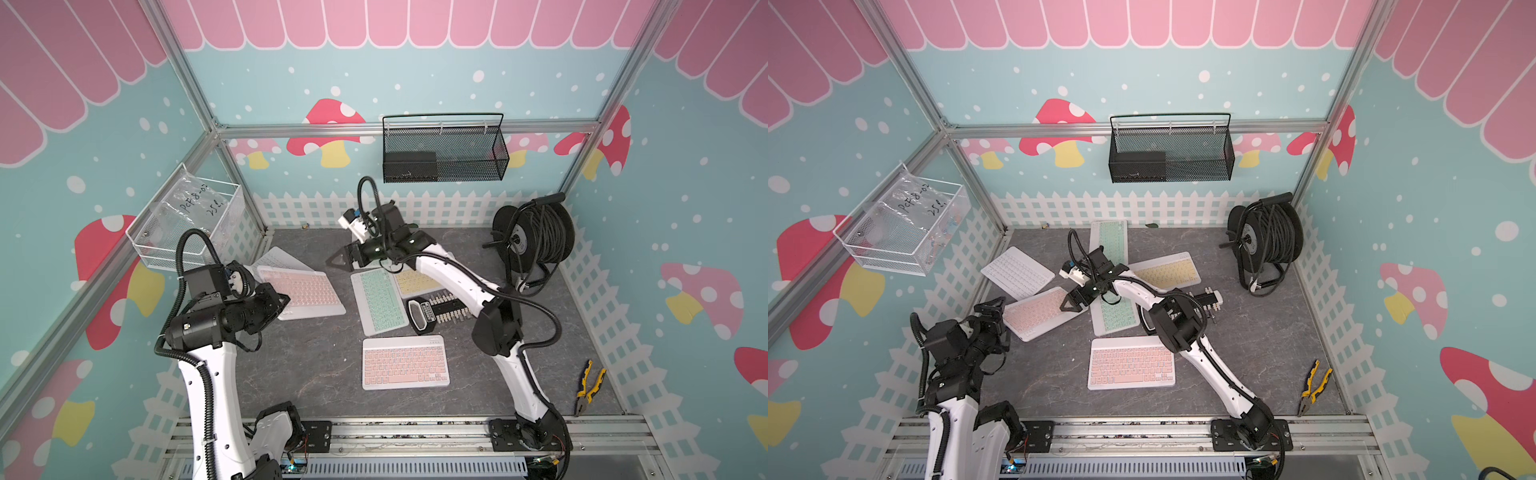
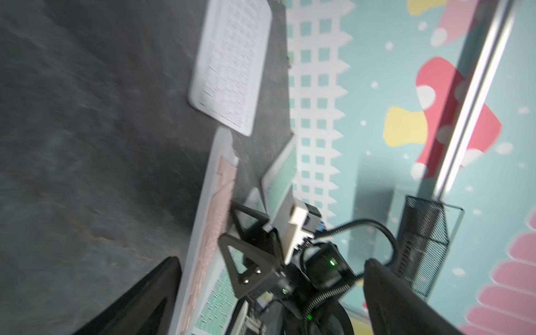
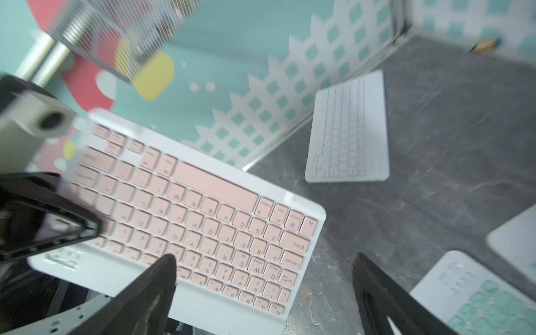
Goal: Stack the numeric keypads
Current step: Pick up the numeric keypad from the center of the board.
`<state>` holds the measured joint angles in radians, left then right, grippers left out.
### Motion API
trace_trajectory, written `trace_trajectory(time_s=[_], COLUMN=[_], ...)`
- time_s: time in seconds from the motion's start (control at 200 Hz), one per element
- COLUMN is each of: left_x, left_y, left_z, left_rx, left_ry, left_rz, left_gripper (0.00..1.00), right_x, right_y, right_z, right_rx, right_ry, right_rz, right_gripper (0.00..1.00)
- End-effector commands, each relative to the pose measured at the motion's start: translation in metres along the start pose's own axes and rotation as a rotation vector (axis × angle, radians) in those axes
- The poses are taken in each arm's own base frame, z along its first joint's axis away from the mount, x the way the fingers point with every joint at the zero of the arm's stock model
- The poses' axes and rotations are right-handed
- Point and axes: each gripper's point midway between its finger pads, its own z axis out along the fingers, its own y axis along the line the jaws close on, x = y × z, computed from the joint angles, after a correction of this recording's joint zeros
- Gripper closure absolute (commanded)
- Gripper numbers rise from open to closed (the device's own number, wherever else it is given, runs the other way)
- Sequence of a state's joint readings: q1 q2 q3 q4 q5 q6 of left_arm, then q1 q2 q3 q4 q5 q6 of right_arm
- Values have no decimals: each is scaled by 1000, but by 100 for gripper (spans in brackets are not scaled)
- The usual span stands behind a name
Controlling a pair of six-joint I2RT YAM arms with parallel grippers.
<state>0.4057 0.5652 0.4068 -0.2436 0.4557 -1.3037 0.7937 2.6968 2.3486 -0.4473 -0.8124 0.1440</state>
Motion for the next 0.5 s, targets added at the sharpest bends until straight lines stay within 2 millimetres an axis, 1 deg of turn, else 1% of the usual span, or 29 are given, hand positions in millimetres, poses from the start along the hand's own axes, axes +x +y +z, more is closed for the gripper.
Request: trace_trajectory(time_s=[0.0,0.195,0.285,0.405,0.495], left_x=[24,31,32,33,35], left_y=[-34,-15,-14,-3,4], left_z=[2,16,13,6,2], left_rx=[169,81,24,-103,-168], left_ry=[153,223,224,236,272], left_rz=[-12,-14,43,122,167], left_gripper=[0,0,0,0,0], right_x=[49,47,47,44,41], right_y=[102,95,91,84,77], right_z=[38,36,36,34,30], right_rx=[-330,-317,-302,-272,-244], right_ry=[180,170,167,160,151], right_rz=[88,96,98,100,101], right_gripper=[9,9,10,10,10])
